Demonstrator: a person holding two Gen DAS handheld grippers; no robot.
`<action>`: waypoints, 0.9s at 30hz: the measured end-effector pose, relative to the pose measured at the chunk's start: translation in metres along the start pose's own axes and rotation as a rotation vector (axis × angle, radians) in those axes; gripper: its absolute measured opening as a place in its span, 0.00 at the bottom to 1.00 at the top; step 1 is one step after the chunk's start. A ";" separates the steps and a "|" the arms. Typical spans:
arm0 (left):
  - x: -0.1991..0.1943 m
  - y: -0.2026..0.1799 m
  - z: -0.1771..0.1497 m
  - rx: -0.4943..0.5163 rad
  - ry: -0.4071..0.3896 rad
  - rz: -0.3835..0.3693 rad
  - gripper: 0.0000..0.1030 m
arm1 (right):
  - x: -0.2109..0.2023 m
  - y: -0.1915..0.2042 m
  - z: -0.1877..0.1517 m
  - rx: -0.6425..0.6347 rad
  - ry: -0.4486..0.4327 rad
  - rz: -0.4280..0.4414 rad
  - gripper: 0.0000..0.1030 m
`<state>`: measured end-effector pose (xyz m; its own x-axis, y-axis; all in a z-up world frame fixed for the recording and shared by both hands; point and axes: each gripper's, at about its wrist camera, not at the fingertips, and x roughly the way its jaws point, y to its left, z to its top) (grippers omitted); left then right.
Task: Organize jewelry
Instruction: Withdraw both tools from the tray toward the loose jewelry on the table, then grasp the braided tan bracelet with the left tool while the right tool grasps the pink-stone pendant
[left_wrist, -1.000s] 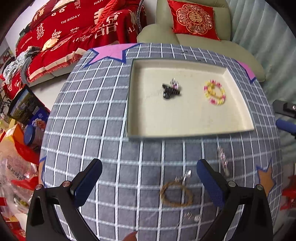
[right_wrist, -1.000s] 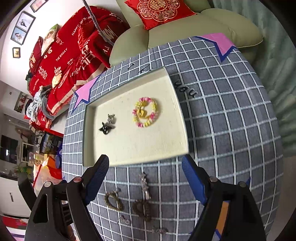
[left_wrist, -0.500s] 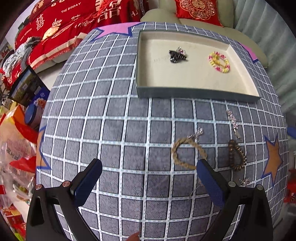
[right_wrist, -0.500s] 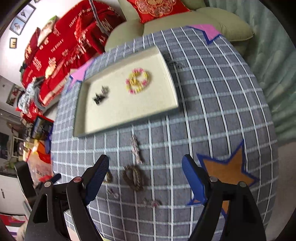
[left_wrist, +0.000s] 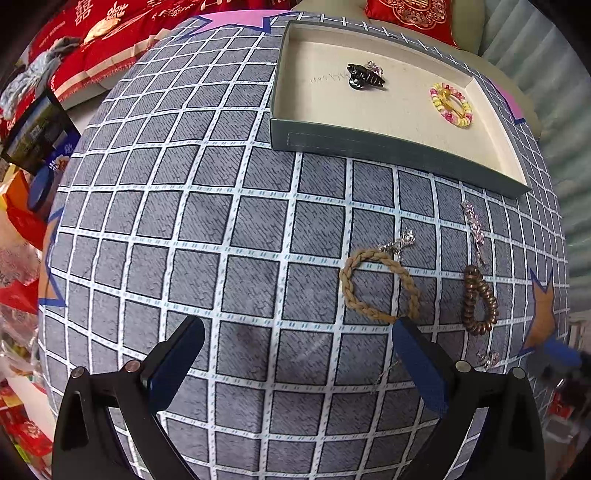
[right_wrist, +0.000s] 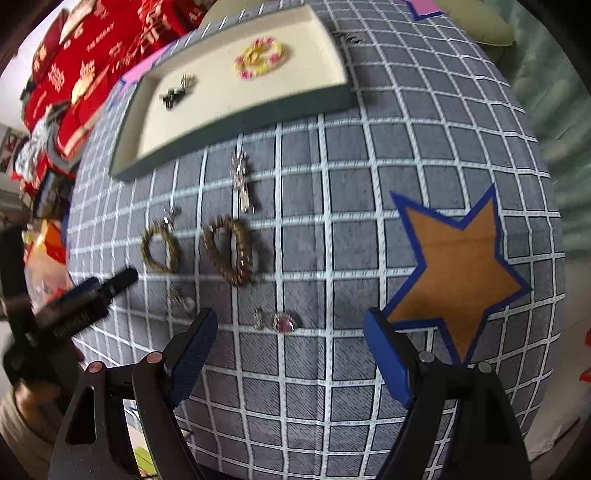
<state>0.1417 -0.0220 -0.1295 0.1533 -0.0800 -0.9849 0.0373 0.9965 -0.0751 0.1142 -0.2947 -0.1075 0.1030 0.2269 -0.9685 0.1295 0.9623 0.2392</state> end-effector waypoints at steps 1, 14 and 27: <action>0.001 0.000 0.001 -0.005 0.000 -0.003 1.00 | 0.003 0.002 -0.002 -0.012 0.005 -0.008 0.81; 0.027 -0.010 0.022 0.028 0.009 0.013 0.91 | 0.032 0.019 -0.010 -0.133 0.033 -0.081 0.81; 0.030 -0.041 0.008 0.078 -0.011 0.048 0.74 | 0.056 0.042 -0.017 -0.213 0.021 -0.175 0.66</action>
<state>0.1529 -0.0656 -0.1551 0.1680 -0.0327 -0.9852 0.1065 0.9942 -0.0148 0.1086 -0.2388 -0.1528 0.0764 0.0558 -0.9955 -0.0672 0.9964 0.0507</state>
